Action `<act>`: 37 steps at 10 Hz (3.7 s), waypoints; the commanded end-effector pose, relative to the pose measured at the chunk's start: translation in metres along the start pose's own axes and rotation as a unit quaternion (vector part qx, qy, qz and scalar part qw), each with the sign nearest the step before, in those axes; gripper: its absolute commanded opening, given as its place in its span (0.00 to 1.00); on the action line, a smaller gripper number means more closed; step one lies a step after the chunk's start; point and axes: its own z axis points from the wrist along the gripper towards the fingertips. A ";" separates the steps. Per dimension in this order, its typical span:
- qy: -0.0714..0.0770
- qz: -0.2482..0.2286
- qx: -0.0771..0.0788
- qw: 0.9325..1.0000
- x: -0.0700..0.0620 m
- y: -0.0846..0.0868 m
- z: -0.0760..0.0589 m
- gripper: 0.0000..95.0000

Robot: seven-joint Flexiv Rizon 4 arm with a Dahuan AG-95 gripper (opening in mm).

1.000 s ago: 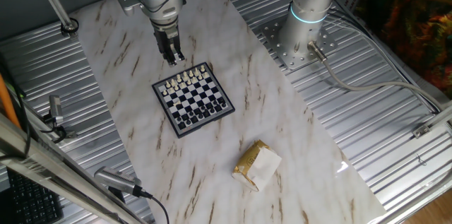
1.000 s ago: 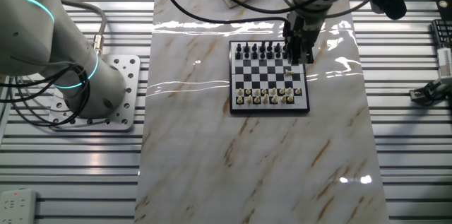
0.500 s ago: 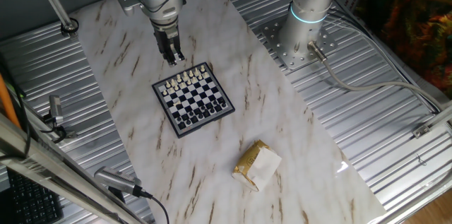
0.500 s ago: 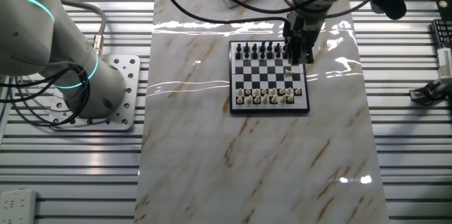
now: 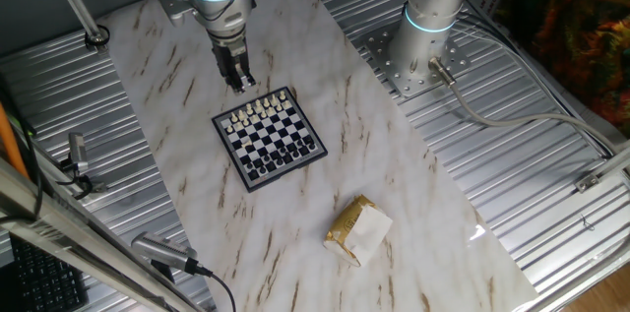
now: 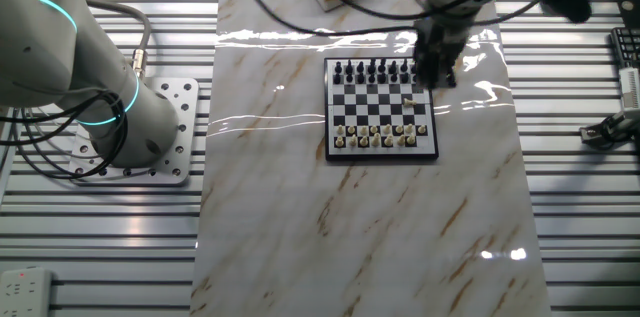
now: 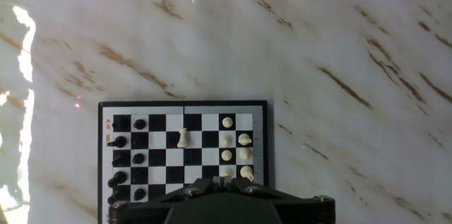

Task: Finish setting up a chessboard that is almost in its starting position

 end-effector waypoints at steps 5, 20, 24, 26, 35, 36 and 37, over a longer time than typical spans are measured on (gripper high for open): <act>0.067 -0.015 0.002 0.998 -0.035 0.045 0.050 0.00; 0.122 -0.001 0.013 0.992 -0.014 0.027 0.122 0.00; 0.143 0.021 0.010 0.989 -0.019 0.016 0.122 0.00; 0.154 0.040 -0.001 0.987 -0.022 0.015 0.120 0.00; 0.160 0.057 -0.017 0.985 -0.017 0.018 0.118 0.00; 0.161 0.058 -0.018 0.985 -0.014 0.019 0.120 0.00; 0.161 0.058 -0.018 0.985 -0.010 0.019 0.121 0.00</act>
